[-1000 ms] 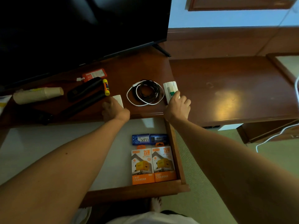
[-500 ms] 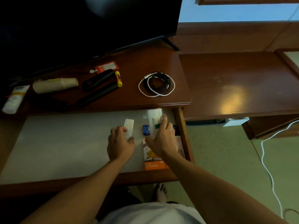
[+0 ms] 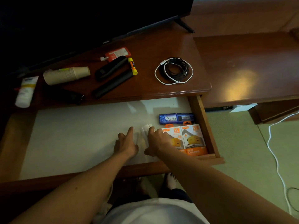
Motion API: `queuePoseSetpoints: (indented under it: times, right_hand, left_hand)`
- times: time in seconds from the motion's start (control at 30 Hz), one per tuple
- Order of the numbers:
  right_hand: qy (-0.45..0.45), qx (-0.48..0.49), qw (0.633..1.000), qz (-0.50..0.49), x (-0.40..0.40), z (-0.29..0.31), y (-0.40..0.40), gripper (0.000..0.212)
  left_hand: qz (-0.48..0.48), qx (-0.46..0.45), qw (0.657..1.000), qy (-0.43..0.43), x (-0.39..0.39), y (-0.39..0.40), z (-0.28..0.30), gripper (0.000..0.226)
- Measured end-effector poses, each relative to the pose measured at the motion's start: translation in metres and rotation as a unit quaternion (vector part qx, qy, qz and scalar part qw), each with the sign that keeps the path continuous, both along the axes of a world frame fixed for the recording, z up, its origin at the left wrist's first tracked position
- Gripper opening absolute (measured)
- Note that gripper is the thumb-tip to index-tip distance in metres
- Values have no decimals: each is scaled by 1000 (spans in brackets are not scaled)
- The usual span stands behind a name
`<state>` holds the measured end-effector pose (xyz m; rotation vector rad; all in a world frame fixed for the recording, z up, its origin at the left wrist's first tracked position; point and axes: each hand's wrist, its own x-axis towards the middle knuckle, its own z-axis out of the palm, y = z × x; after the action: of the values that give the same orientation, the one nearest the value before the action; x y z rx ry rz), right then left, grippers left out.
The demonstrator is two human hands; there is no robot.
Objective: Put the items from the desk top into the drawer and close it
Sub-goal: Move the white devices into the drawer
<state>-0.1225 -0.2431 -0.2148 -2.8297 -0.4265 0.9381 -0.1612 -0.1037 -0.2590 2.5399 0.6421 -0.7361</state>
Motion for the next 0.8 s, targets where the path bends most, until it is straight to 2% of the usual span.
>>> queuePoseSetpoints:
  times: [0.17,0.3,0.43,0.53,0.63,0.73,0.8]
  right_hand:
    - [38,-33,999,-20,-2,-7,13,91]
    - [44,-35,997,-49,-5,-15,22,81]
    - [38,-34,998,-34,0,-19,27,50]
    - [-19,-49,999,11,14,-14,31,34]
    - [-60,-38,997,38,28,-16,35,47]
    - [-41,-90,987,130,37,-25,32,57]
    - [-40,-115,980,157,38,-31,29,63]
  left_hand:
    - [-32,-26,999,29,10,12,-5,100]
    - [-48,-43,997,36,14,11,-9,95]
    - [-62,-52,996,29,16,18,-12,82]
    - [-67,-55,996,7,20,28,-15,75]
    - [-59,-87,994,5,23,37,-17,77]
    - [-61,-117,991,6,24,40,-17,79]
    - [-56,-128,990,-3,23,41,-22,78]
